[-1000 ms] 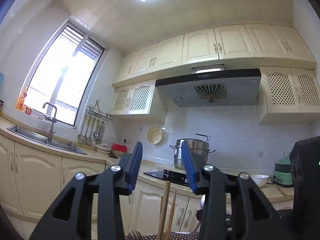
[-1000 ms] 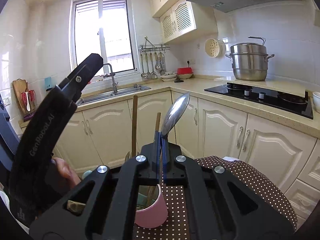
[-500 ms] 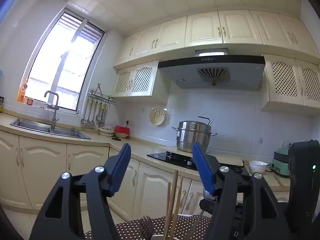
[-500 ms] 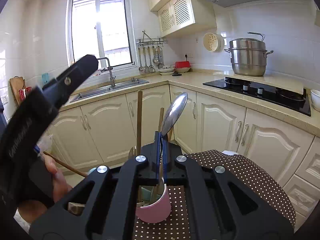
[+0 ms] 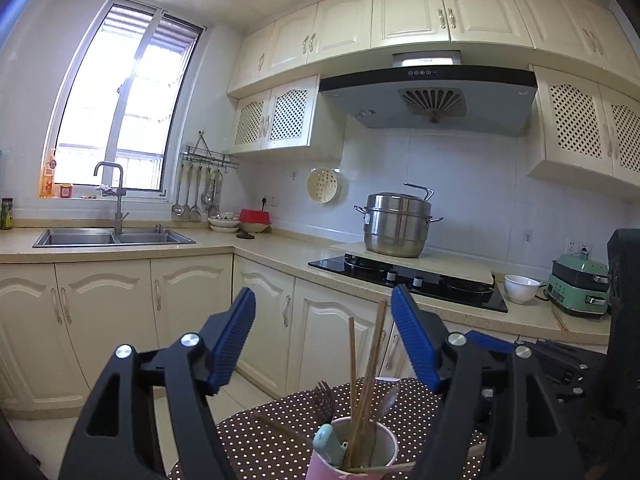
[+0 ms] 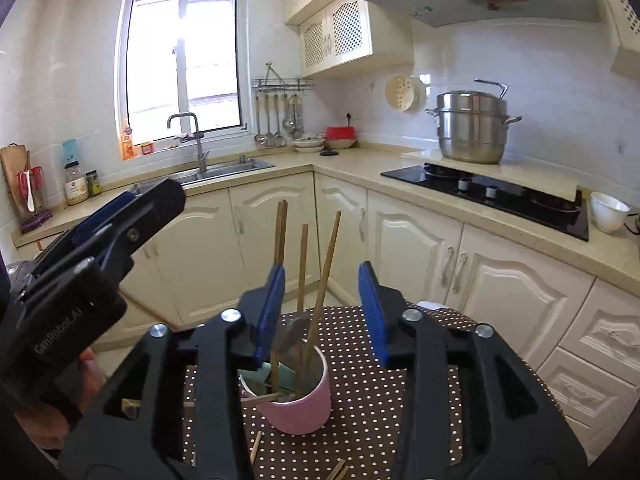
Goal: Organize utensils
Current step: 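Withdraw both open tools from the cup back toward the table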
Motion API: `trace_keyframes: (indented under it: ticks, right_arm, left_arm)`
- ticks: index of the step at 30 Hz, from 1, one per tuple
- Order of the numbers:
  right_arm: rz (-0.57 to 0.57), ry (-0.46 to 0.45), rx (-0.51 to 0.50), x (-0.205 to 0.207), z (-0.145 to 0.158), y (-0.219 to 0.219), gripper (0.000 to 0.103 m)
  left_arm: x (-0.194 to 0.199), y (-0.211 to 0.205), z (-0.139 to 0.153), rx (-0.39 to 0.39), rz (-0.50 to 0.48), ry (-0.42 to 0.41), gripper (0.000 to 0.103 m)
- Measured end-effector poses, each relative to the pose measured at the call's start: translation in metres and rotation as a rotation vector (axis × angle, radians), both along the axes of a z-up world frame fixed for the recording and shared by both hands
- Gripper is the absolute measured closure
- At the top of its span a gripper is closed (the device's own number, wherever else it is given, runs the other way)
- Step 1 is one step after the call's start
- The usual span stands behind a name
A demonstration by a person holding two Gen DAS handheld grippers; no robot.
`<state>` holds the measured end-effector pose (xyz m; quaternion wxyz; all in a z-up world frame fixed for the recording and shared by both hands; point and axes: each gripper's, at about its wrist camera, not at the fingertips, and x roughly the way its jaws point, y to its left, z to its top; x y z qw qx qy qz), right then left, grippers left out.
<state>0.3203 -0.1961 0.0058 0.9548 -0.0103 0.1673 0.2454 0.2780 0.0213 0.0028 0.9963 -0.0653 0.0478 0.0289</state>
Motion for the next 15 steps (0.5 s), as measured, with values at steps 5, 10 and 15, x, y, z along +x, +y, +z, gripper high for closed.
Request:
trace_keyframes:
  ticks: [5, 10, 15]
  right_arm:
    - [-0.114, -0.059, -0.022, -0.014, 0.009, -0.01, 0.051]
    - [-0.254, -0.118, -0.107, -0.029, 0.011, -0.015, 0.043]
    - [-0.339, -0.129, -0.138, -0.041, 0.01, -0.027, 0.034]
  left_arm:
    - [-0.012, 0.01, 0.005, -0.005, 0.004, 0.038, 0.032]
    - [-0.025, 0.015, 0.006, -0.012, -0.009, 0.084, 0.032]
    - [-0.04, 0.021, 0.002, -0.022, -0.015, 0.132, 0.032]
